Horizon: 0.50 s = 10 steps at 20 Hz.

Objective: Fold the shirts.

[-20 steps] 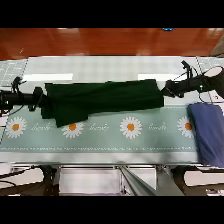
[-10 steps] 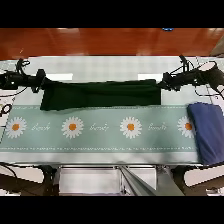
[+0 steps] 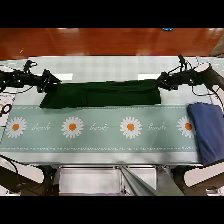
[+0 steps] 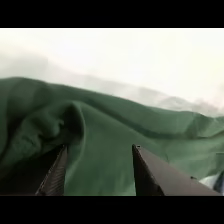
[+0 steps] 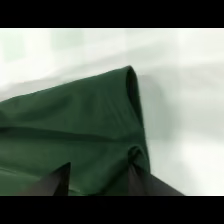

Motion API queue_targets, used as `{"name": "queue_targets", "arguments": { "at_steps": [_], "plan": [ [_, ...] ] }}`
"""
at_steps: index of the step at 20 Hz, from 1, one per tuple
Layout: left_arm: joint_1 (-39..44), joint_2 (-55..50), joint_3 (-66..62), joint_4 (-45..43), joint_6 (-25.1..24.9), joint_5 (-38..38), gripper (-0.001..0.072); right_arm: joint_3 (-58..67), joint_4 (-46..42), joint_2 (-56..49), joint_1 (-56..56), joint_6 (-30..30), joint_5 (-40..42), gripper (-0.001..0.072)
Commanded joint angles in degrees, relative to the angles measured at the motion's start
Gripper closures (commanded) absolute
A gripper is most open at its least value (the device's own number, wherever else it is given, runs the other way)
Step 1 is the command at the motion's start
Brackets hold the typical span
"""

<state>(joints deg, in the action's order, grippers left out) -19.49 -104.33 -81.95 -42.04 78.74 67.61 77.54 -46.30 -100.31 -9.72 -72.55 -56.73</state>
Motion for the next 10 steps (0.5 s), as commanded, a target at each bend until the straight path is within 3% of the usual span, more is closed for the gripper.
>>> {"name": "queue_targets", "arguments": {
  "at_steps": [1, 3, 6, 10],
  "plan": [
    [-2.7, 4.3, -0.8, -3.7, 3.4, 1.4, 0.0209, 2.7, -3.9, 2.2, -3.3, -3.0, -5.6, 0.0292],
    [-5.1, 11.9, -0.8, -8.0, 3.1, -1.2, 0.0209, 5.9, -11.6, 5.6, -8.4, -5.4, -15.1, 0.0292],
    [-5.9, 25.4, -0.1, -20.5, 3.0, -6.8, 0.0209, 4.8, -21.6, 13.0, -16.3, -7.6, -20.2, 0.0292],
    [-1.5, 43.8, 14.6, -19.6, 3.6, -15.6, 0.0209, -11.1, -12.0, 19.8, -21.9, -7.2, -7.3, 0.0292]
  ]
}}
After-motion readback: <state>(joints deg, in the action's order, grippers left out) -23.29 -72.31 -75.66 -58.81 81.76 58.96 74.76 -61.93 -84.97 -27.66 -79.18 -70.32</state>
